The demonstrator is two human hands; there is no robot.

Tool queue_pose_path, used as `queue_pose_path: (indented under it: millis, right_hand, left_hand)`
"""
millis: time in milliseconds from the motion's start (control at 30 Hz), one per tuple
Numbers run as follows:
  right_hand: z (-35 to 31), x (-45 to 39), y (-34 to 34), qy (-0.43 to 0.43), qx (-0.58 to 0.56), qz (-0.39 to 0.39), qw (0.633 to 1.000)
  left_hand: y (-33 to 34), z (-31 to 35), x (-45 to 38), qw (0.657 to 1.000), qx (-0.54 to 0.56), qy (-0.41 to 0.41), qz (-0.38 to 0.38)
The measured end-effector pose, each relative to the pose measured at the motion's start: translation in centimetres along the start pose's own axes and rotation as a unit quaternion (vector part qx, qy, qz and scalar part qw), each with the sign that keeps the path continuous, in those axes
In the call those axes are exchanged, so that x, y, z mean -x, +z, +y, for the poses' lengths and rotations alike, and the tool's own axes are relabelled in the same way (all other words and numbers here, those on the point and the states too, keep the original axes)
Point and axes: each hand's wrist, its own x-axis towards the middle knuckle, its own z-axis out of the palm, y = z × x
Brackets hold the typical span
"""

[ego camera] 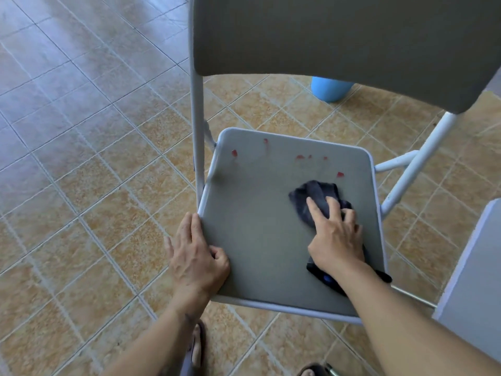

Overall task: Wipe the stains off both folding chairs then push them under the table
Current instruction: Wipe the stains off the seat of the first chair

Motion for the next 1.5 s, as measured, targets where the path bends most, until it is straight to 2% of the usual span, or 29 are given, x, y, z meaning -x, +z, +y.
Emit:
queue_pose_path:
  millis: [100, 233, 367, 433, 600, 700, 767, 900, 1000, 1067, 1133, 1233, 1300, 1433, 1500]
  right_hand:
    - [-1.7, 1.6, -0.2, 0.010, -0.034, -0.004, 0.999]
    - [-4.3, 3.0, 0.6, -0.118, -0.048, -0.003, 0.992]
    - [-1.1, 0.7, 0.6, -0.193, -0.048, 0.004, 0.980]
    - [1.5, -0.6, 0.6, -0.154, -0.039, 0.025, 0.987]
    - [5.0, -2.6, -0.2, 0.077, -0.047, 0.064, 0.994]
    - [3.1, -1.9, -0.4, 0.095, -0.059, 0.048, 0.993]
    - [1.3, -0.9, -0.3, 0.061, -0.070, 0.058, 0.994]
    - [-4.3, -0.1, 0.3, -0.096, -0.080, 0.019, 0.992]
    - [-7.0, -2.3, -0.1, -0.203, -0.065, -0.006, 0.977]
    - [-6.4, -5.3, -0.4, -0.249, -0.031, -0.010, 0.968]
    - [-4.2, -8.5, -1.0, -0.223, 0.001, 0.003, 0.975]
    - [0.5, -11.7, -2.1, -0.055, -0.007, 0.022, 0.998]
    - [3.4, -12.5, -2.5, 0.015, -0.013, 0.016, 1.000]
    - [3.3, -11.4, -2.8, 0.035, -0.034, 0.002, 0.999]
    - [0.8, -9.7, -2.5, -0.003, -0.060, 0.016, 0.998]
  left_hand:
    - [0.0, 2.6, -1.0, 0.999, 0.011, 0.042, 0.008]
    - [1.5, 5.4, -3.1, 0.999, -0.014, 0.021, 0.021]
    - [2.7, 5.2, -3.5, 0.998, -0.046, 0.015, 0.042]
    - [2.8, 5.4, -3.4, 0.998, -0.044, 0.010, 0.051]
    - [2.7, 5.8, -3.4, 0.997, -0.054, 0.005, 0.056]
    - [2.7, 5.7, -3.5, 0.997, -0.065, 0.003, 0.052]
    - [2.7, 5.8, -3.6, 0.996, -0.067, 0.001, 0.053]
    - [2.9, 5.8, -3.7, 0.996, -0.068, -0.005, 0.059]
    - [2.9, 5.7, -3.8, 0.996, -0.069, -0.004, 0.064]
    - [2.9, 5.7, -3.9, 0.995, -0.069, -0.006, 0.067]
    - [2.9, 5.7, -4.1, 0.995, -0.068, -0.005, 0.067]
    - [2.8, 5.6, -4.1, 0.996, -0.068, -0.004, 0.056]
    - [2.8, 5.5, -4.1, 0.996, -0.067, -0.004, 0.052]
    - [3.0, 5.3, -4.3, 0.997, -0.060, -0.004, 0.047]
    - [3.0, 5.3, -4.3, 0.997, -0.055, -0.008, 0.047]
